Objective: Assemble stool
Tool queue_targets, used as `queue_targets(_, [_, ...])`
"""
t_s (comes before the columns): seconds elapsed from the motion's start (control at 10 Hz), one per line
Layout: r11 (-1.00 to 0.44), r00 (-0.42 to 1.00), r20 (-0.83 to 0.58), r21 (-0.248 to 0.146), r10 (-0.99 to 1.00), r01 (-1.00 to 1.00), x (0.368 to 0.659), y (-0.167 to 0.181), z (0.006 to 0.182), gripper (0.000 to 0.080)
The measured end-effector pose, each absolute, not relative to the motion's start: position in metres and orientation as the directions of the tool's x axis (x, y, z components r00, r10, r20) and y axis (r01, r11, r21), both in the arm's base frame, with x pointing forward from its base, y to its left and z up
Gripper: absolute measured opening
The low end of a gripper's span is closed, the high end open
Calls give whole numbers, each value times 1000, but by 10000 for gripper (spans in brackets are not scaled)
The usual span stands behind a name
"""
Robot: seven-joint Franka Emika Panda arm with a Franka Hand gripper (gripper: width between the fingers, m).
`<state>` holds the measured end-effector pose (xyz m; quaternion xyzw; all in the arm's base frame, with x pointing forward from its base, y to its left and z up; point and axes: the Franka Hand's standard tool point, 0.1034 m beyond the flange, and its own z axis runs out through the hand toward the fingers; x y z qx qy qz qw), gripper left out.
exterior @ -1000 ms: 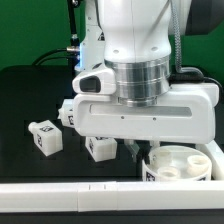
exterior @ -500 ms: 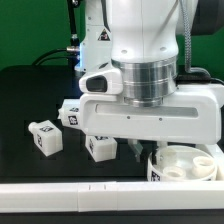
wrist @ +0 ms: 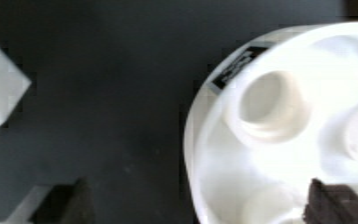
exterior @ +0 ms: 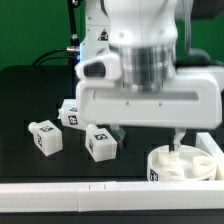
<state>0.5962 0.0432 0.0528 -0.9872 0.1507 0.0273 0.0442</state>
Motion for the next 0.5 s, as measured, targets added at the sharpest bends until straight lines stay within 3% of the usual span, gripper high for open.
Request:
queue_targets(0.3, [-976,979,-60,-86,-196,-201,595,43,51,644])
queue_targets(0.5, [-996,996,-57,-54,74,71,583,31,49,648])
